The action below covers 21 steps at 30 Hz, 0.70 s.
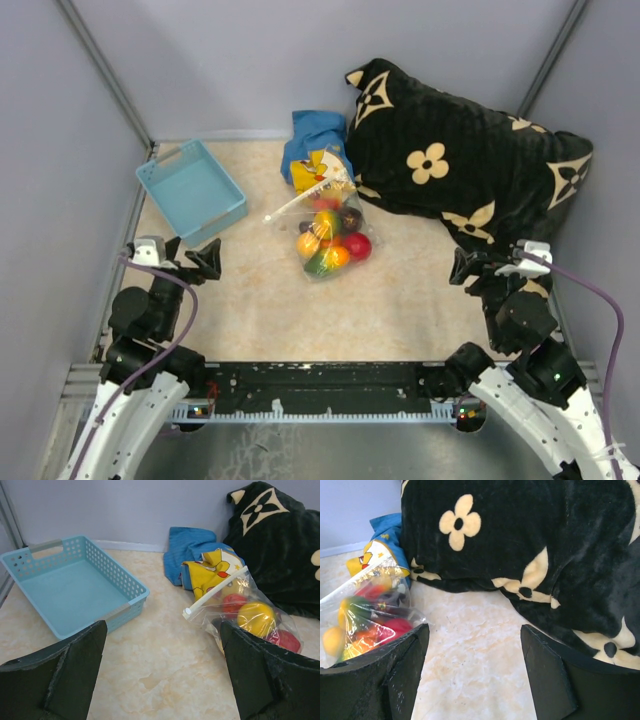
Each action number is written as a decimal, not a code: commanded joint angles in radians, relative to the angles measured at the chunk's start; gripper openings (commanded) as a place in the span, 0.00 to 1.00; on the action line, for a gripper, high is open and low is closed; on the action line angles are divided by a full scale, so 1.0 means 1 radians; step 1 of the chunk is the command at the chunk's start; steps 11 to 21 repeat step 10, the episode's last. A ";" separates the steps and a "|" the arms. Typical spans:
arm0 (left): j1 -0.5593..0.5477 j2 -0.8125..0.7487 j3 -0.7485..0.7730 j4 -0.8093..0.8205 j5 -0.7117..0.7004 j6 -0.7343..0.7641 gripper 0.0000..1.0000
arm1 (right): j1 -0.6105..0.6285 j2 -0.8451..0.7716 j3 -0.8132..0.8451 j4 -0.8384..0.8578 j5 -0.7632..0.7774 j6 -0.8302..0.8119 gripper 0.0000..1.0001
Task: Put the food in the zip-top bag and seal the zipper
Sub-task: Reset both arms
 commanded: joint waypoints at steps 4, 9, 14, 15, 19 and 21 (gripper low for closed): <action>0.010 0.023 -0.005 0.043 -0.019 0.028 1.00 | -0.004 -0.027 0.007 0.028 0.038 -0.002 0.74; 0.015 0.026 -0.005 0.041 -0.012 0.027 1.00 | -0.004 -0.026 0.009 0.029 0.029 -0.004 0.75; 0.015 0.026 -0.004 0.041 -0.011 0.027 1.00 | -0.004 -0.025 0.008 0.030 0.023 -0.005 0.75; 0.015 0.026 -0.004 0.041 -0.011 0.027 1.00 | -0.004 -0.025 0.008 0.030 0.023 -0.005 0.75; 0.015 0.026 -0.004 0.041 -0.011 0.027 1.00 | -0.004 -0.025 0.008 0.030 0.023 -0.005 0.75; 0.015 0.026 -0.004 0.041 -0.011 0.027 1.00 | -0.004 -0.025 0.008 0.030 0.023 -0.005 0.75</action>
